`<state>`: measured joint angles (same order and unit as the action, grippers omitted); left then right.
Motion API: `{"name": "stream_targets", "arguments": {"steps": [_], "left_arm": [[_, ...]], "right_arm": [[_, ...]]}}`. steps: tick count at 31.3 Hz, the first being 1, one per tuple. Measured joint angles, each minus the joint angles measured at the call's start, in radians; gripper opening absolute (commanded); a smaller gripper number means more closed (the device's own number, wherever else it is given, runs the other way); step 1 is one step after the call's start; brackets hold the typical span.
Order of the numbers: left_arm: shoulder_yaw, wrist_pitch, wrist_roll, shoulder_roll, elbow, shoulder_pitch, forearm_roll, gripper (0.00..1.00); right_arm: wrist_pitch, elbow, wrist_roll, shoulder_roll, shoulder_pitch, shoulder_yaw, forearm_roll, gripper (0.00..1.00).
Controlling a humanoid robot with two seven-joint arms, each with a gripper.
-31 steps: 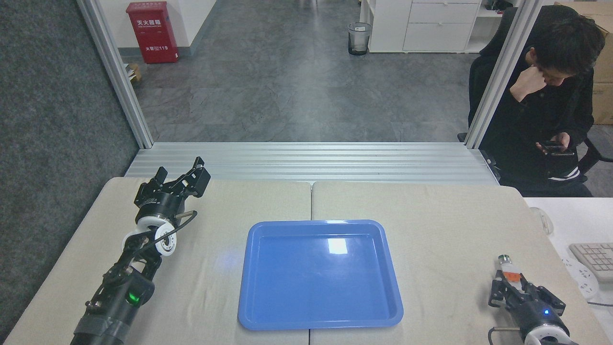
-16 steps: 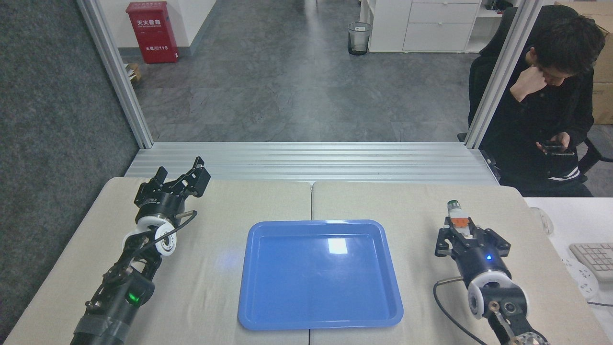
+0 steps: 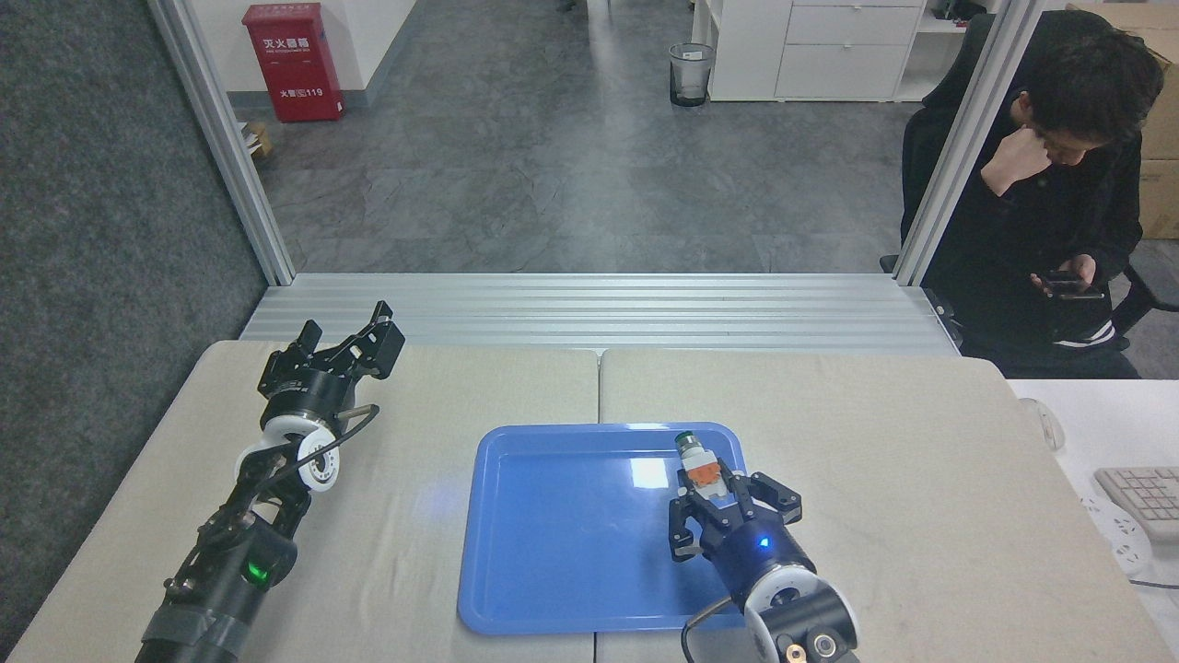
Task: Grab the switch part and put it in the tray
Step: 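Lift the switch part and carry it over the blue tray, then lower the switch part into the tray, open the right gripper, withdraw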
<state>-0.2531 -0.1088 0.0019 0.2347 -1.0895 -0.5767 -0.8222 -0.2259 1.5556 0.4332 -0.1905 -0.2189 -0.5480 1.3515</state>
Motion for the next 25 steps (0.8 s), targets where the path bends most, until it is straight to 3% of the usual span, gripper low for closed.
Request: {"name": "stream_targets", "arguments": {"steps": [4,5,6,7,8,11,17,25], "left_arm": [[0.0,0.0,0.0,0.0,0.0,0.0,0.0,1.0],[0.0,0.0,0.0,0.0,0.0,0.0,0.0,1.0],[0.0,0.0,0.0,0.0,0.0,0.0,0.0,1.0],[0.0,0.0,0.0,0.0,0.0,0.0,0.0,1.0],[0.0,0.0,0.0,0.0,0.0,0.0,0.0,1.0],[0.0,0.0,0.0,0.0,0.0,0.0,0.0,1.0],[0.0,0.0,0.0,0.0,0.0,0.0,0.0,1.0],[0.0,0.0,0.0,0.0,0.0,0.0,0.0,1.0]], "right_arm": [[0.0,-0.018,0.004,0.012,0.004,-0.043,0.01,0.06],[0.0,-0.024,0.004,0.014,0.005,-0.05,0.012,0.19],[0.0,-0.031,0.004,0.017,0.005,-0.058,0.014,0.38],[-0.002,-0.04,0.004,0.019,0.007,-0.067,0.016,0.69],[-0.003,-0.048,0.004,0.021,0.007,-0.074,0.018,0.89],[-0.008,-0.072,-0.002,0.029,0.008,-0.09,0.023,0.98],[-0.009,-0.109,-0.034,0.051,-0.015,-0.077,0.022,0.98],[0.062,-0.143,-0.12,0.068,-0.148,0.034,-0.002,0.99]]}}
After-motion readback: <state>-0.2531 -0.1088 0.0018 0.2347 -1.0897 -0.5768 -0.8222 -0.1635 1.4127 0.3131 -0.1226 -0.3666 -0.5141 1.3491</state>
